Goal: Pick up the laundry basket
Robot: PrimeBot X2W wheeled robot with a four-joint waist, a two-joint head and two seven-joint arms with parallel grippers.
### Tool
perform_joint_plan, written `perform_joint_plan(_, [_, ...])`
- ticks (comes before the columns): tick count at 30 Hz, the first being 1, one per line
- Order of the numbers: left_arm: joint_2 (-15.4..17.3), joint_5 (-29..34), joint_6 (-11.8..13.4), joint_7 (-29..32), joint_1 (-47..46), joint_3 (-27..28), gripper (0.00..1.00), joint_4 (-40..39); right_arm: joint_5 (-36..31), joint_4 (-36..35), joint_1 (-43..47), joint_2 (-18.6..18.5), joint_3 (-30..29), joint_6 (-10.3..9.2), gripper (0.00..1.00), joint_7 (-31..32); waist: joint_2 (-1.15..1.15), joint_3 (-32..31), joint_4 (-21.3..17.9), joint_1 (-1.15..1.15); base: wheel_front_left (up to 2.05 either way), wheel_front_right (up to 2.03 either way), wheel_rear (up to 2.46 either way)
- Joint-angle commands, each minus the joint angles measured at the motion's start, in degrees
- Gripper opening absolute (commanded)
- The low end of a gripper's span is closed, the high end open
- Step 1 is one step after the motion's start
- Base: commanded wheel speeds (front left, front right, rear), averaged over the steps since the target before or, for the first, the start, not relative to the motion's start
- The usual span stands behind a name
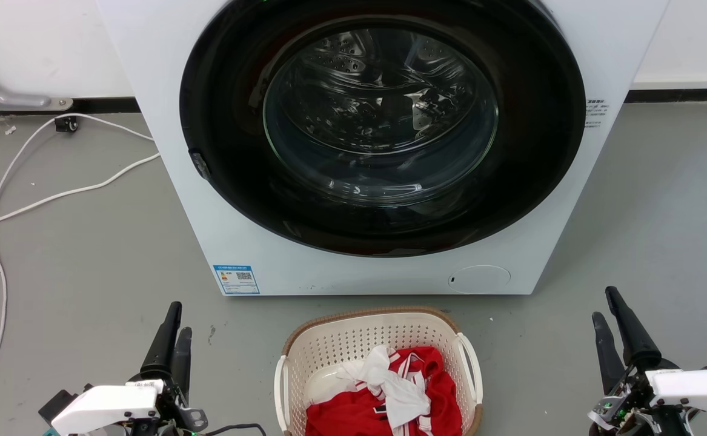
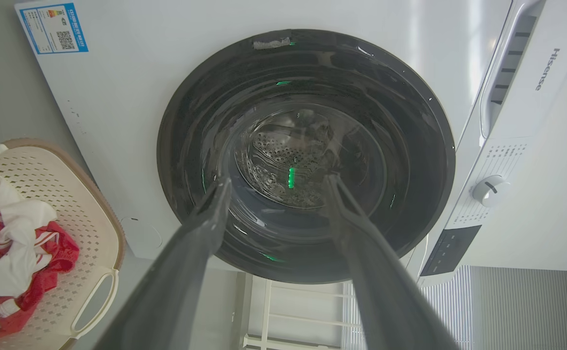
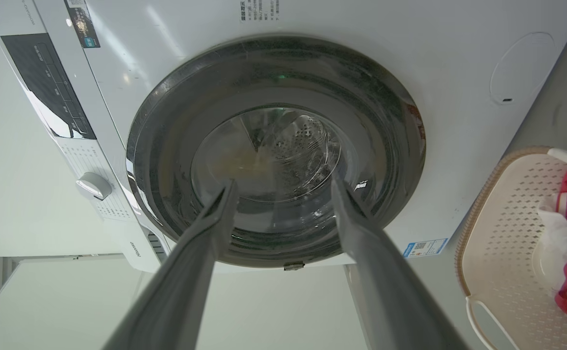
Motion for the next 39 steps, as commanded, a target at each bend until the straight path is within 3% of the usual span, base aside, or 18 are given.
perform_joint_plan(1, [0.18,0.84,-0.07,-0.79,-0.34,-0.10,1.00,-1.50,-0.79,-1.61,-0.64,-0.14,0.41,0.01,1.00,-0.79,0.00,0.01,0.00,0.00,0.00,0.00,0.00])
perform_joint_plan(9, [0.20,4.16,-0.08,-2.89,0.39,1.03,1.00,-2.65,-4.07,-2.27,-0.39,-0.13,-0.02,0.01,1.00,-2.89,0.00,-0.02,0.00,0.00,0.00,0.00,0.00])
perform_joint_plan(19, [0.23,10.93,0.04,-5.27,0.29,5.56,1.00,-2.87,-14.65,-3.40,-1.08,-0.11,-2.70,0.02,1.00,-5.25,0.00,-0.08,0.04,0.00,0.00,0.00,0.00])
perform_joint_plan(30, [0.26,20.73,0.54,-7.40,-0.40,8.36,1.00,-7.63,-30.10,-9.21,-1.48,-0.09,-2.81,0.01,1.00,-7.38,0.00,0.12,0.15,0.00,0.00,0.00,0.00])
perform_joint_plan(39, [0.29,32.04,2.77,-9.18,1.29,4.48,1.00,-15.86,-47.76,-15.81,-1.61,-0.07,0.37,0.02,1.00,-9.12,0.00,0.53,0.14,0.00,0.00,0.00,0.00])
